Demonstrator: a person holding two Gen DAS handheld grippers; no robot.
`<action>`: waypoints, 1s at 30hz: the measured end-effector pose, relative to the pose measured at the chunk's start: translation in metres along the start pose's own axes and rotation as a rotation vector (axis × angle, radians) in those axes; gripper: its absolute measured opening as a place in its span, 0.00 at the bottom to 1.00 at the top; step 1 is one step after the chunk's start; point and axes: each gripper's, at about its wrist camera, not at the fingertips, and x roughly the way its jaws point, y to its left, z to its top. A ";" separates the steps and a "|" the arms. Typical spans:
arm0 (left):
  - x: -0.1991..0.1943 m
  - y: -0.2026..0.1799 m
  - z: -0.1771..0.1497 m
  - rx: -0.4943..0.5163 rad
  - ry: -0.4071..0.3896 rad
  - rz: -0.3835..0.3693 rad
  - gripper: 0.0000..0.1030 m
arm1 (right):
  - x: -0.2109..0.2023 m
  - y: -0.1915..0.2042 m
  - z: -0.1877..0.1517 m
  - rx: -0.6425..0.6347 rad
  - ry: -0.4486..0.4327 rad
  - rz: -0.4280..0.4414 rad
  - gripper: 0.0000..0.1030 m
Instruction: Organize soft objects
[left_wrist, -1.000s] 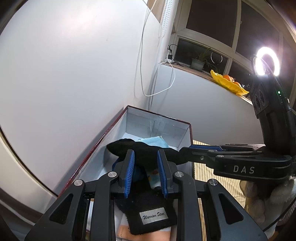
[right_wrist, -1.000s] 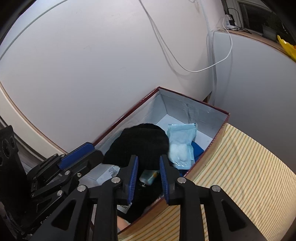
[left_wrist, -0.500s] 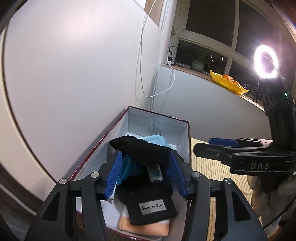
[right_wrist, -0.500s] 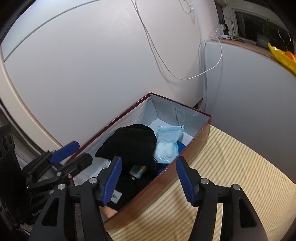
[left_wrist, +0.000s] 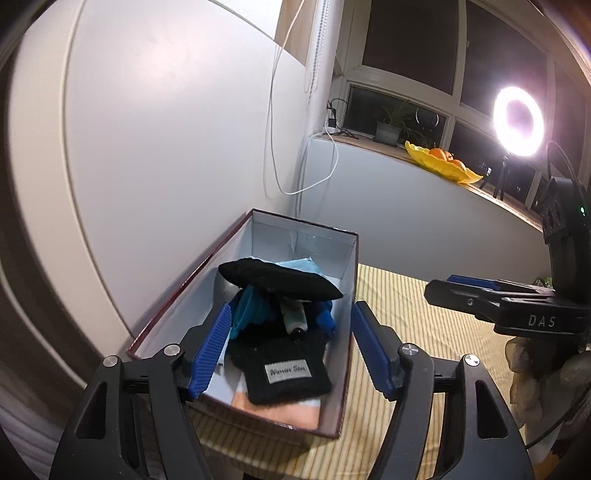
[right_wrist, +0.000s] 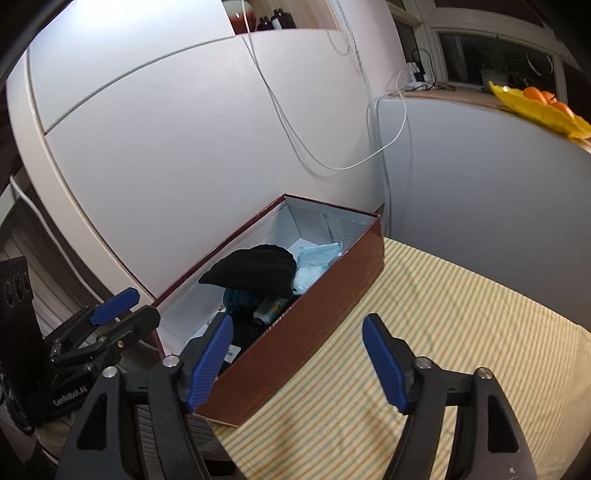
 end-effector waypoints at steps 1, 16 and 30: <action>-0.003 0.000 -0.001 -0.002 -0.002 0.005 0.66 | -0.004 0.001 -0.002 -0.007 -0.007 -0.011 0.69; -0.042 -0.010 -0.035 -0.020 -0.029 0.078 0.67 | -0.056 0.029 -0.057 -0.081 -0.119 -0.103 0.75; -0.065 -0.016 -0.044 -0.011 -0.069 0.123 0.77 | -0.081 0.037 -0.070 -0.089 -0.178 -0.134 0.80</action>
